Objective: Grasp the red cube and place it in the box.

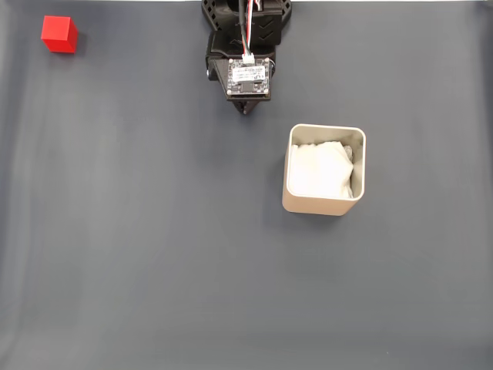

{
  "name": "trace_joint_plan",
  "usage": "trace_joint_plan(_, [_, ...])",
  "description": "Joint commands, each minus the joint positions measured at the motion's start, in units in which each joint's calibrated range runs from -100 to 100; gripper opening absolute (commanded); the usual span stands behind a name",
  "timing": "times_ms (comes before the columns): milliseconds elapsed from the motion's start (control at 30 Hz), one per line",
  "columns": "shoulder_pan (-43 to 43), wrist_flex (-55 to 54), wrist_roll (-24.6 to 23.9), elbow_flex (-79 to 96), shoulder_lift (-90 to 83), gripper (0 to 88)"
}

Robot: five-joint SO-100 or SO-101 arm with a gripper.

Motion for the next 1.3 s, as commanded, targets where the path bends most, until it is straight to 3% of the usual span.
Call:
trace_joint_plan(0, [0.24,1.30,0.05,1.00,-0.18,0.2])
trace_joint_plan(1267, [0.24,1.54,1.42,1.00,-0.18,0.2])
